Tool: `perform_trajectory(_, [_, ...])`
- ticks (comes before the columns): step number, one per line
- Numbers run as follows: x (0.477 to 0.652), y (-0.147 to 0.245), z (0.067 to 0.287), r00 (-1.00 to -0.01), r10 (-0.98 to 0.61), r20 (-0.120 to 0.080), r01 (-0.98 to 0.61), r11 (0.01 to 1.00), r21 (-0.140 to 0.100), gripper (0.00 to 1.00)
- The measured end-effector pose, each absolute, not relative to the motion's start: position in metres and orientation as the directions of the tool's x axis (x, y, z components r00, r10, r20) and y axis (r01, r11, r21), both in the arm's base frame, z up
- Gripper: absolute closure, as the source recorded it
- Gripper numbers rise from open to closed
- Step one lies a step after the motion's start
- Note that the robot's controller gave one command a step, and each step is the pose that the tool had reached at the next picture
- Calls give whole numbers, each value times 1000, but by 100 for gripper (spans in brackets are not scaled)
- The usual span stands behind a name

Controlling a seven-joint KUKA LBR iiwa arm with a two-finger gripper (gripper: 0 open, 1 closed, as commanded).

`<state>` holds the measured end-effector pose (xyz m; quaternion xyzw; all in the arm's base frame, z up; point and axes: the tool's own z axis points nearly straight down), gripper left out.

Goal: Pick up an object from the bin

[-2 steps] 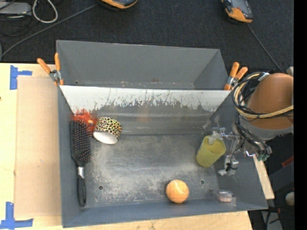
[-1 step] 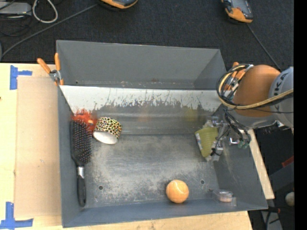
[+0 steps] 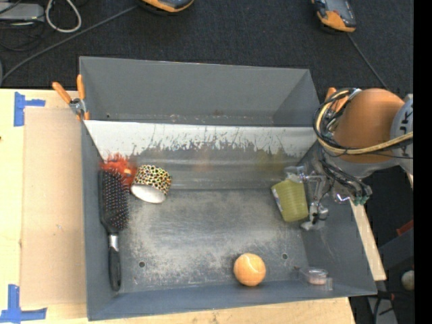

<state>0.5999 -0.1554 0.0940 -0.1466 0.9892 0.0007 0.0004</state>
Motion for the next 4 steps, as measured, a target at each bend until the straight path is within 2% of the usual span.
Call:
perform_trajectory(1, [608,-153,78,-999,50,-4,50,999,2,0])
perform_trajectory(2, [606,-152,75,-961,-278,-15,-278,961,6,100])
perform_trajectory(3, [606,-152,75,-960,-279,-15,-279,960,6,100])
perform_trajectory(4, [605,-152,86,-960,-281,-12,-281,960,6,100])
